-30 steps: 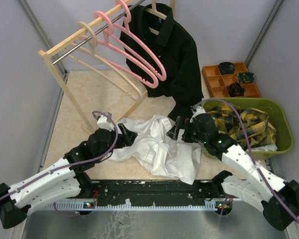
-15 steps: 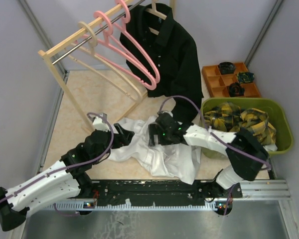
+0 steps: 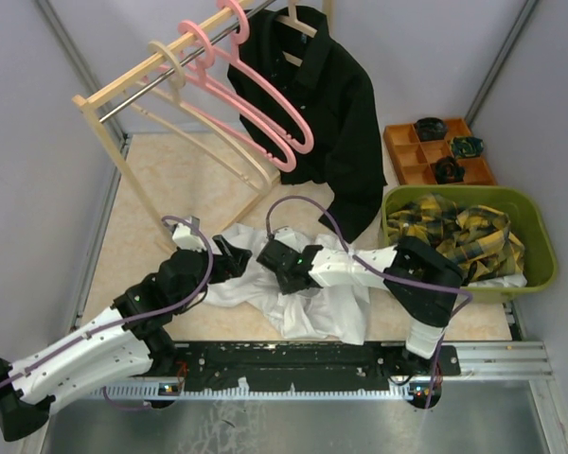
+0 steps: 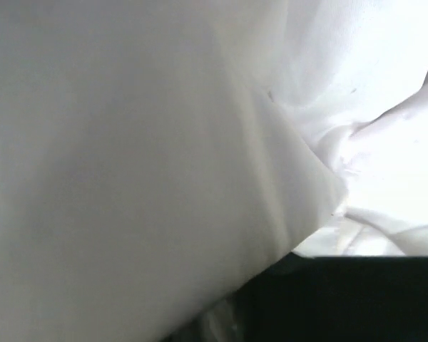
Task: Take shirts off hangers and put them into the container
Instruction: Pick up the shirt from the center of the board, then place the shirt in the bin.
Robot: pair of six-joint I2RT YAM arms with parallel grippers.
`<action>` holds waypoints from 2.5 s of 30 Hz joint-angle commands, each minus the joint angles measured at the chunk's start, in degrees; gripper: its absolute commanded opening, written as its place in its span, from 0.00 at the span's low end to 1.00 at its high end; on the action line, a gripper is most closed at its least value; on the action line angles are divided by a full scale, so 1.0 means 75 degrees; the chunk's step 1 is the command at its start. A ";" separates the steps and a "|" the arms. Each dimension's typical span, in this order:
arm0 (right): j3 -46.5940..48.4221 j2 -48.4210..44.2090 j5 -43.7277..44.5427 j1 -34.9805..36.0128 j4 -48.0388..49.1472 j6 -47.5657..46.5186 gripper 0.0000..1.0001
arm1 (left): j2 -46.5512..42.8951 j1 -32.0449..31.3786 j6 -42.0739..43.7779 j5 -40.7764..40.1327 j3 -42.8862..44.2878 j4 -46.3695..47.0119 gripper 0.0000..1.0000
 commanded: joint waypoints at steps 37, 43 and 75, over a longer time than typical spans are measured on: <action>0.2162 -0.8045 0.5177 0.0495 -0.1976 -0.3076 0.00 | 0.0286 -0.0024 -0.0373 0.0342 -0.0266 0.0573 0.88; 0.2626 -0.7559 0.8306 0.0492 -0.0217 -0.6042 0.00 | 0.0468 -0.0027 -0.0359 0.0394 -0.0128 0.0530 0.88; -0.2953 -0.6375 1.0860 -0.1985 1.6615 -1.7062 0.00 | 0.0759 -0.0029 -0.0443 0.0794 -0.0111 0.0836 0.88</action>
